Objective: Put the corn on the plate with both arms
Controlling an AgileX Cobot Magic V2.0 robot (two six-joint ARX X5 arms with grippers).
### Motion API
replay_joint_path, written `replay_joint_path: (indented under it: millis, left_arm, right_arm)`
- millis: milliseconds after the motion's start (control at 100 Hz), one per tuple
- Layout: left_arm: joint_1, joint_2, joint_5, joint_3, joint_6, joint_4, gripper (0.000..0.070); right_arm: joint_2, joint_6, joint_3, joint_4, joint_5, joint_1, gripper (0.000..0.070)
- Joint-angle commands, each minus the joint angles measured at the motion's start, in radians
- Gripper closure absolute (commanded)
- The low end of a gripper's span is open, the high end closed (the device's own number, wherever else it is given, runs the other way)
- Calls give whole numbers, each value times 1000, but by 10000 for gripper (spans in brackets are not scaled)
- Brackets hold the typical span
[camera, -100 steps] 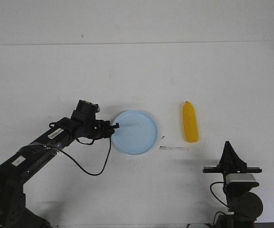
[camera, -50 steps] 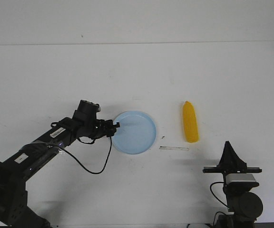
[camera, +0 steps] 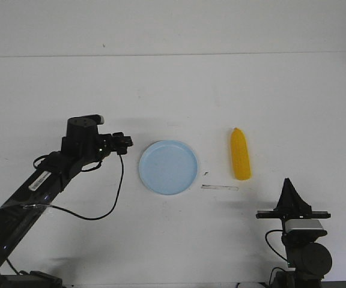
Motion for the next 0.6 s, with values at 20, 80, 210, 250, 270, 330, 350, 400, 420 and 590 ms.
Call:
replay_joint_path:
  millis: [20, 80, 210, 250, 270, 330, 350, 400, 420, 590]
  left_arm:
    - [18, -59, -23, -52, 89, 78, 700]
    - [35, -111, -35, -110, 116, 153, 699]
    - [80, -234, -64, -251, 156, 304, 699]
    - [95, -274, -76, -297, 169, 350, 699]
    - [101, -296, -84, -319, 175, 369, 699]
    - [118, -363, -127, -385, 214, 424, 699]
    - [123, -385, -144, -407, 232, 439, 699]
    - [135, -446, -185, -457, 280, 470, 699]
    - [139, -469, -201, -477, 301, 480, 699]
    - [189, -686, -243, -618, 391, 498, 699]
  right_arm:
    - [2, -1, -1, 10, 0, 0, 694]
    - [2, -1, -1, 10, 0, 0, 694]
    - [2, -1, -1, 10, 0, 0, 694]
    - [2, -1, -1, 10, 0, 0, 694]
    - [2, -1, -1, 10, 0, 0, 694]
    - [2, -1, -1, 10, 0, 0, 694]
    - [2, -1, -1, 10, 0, 0, 694]
    - [2, -1, -1, 10, 0, 0, 694]
    - [2, -1, -1, 10, 0, 0, 694]
    - [2, -1, -1, 10, 0, 0, 694]
